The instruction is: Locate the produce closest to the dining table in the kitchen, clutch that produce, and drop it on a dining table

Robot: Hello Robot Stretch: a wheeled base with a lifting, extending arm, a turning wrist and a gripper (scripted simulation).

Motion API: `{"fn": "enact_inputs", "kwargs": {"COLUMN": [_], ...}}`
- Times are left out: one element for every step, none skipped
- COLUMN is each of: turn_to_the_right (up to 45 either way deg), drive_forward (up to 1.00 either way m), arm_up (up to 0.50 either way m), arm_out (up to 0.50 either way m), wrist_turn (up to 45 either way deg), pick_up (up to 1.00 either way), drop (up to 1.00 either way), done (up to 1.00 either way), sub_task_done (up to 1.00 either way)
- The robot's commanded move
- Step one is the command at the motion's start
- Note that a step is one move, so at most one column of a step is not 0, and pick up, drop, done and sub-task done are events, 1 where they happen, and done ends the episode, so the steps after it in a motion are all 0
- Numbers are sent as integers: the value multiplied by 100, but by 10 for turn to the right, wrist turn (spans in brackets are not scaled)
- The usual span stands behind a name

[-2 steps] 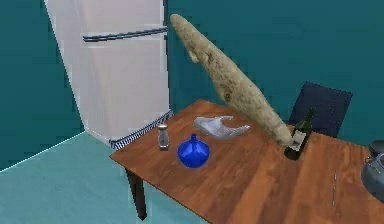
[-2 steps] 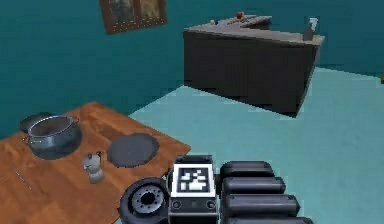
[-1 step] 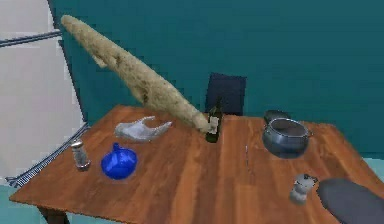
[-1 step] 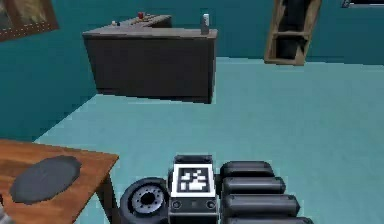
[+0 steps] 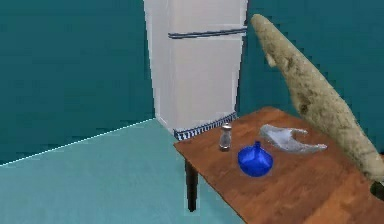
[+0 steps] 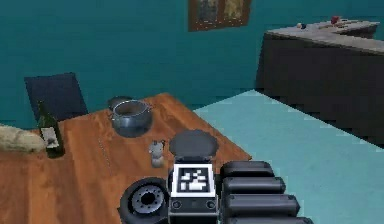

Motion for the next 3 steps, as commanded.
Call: {"fn": "enact_inputs", "kwargs": {"turn_to_the_right": [-210,0,0], "drive_forward": [0,0,0], "arm_up": [0,0,0], "arm_out": [0,48,0], "wrist_turn": [0,0,390], "pick_up": [0,0,0], "drop": [0,0,0], "done": [0,0,0], "sub_task_done": [0,0,0]}}
